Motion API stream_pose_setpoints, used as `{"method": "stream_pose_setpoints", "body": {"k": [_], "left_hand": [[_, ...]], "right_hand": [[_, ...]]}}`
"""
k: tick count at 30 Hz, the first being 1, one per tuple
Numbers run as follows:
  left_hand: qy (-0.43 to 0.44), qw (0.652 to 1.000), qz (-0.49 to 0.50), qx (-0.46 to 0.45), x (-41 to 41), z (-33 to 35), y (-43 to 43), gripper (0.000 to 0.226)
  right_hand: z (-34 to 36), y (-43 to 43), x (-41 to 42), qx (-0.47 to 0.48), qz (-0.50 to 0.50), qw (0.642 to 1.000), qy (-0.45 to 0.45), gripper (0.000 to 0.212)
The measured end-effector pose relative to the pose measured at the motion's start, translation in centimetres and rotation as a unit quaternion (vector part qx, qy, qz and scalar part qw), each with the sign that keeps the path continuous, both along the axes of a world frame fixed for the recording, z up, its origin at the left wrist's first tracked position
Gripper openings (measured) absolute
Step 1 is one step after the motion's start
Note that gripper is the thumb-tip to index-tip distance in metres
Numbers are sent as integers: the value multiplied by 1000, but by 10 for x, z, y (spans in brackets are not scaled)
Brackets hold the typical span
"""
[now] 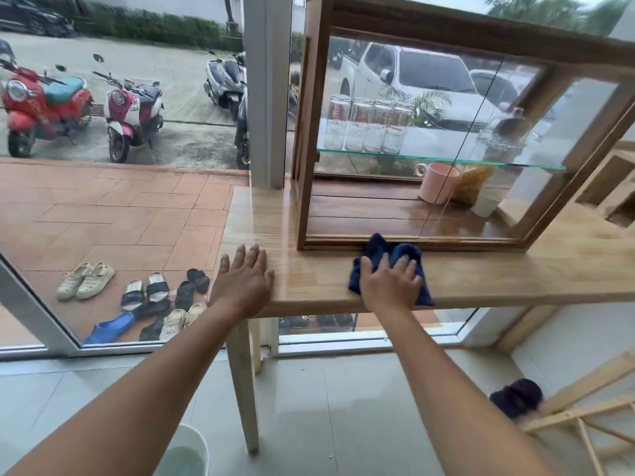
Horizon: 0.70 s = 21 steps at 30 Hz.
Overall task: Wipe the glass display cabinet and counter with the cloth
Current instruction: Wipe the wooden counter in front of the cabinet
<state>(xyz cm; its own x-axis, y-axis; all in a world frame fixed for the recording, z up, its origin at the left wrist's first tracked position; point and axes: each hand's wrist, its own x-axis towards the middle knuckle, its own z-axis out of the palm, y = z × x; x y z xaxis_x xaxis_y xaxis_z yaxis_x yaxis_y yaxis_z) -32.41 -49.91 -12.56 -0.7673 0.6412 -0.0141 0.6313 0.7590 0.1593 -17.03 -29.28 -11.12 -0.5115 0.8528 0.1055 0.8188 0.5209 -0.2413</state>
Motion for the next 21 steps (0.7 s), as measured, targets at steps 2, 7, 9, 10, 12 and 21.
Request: {"method": "stream_pose_setpoints", "body": {"k": [2, 7, 9, 10, 12, 21], "left_hand": [[-1, 1000, 1, 8, 1, 1, 0, 60], [3, 1000, -3, 6, 1, 4, -2, 59], [4, 1000, 4, 5, 2, 3, -3, 59], [3, 1000, 13, 10, 3, 3, -2, 58], [3, 999, 32, 20, 5, 2, 0, 57], [-43, 996, -33, 68, 63, 6, 62, 59]], "right_hand": [[-3, -45, -29, 4, 71, 997, 7, 61], [-7, -110, -44, 26, 293, 954, 52, 71], [-9, -93, -29, 26, 346, 935, 75, 66], [-10, -78, -19, 29, 362, 928, 84, 62], [-16, -37, 6, 40, 356, 929, 91, 55], [-1, 62, 39, 5, 88, 995, -54, 69]]}}
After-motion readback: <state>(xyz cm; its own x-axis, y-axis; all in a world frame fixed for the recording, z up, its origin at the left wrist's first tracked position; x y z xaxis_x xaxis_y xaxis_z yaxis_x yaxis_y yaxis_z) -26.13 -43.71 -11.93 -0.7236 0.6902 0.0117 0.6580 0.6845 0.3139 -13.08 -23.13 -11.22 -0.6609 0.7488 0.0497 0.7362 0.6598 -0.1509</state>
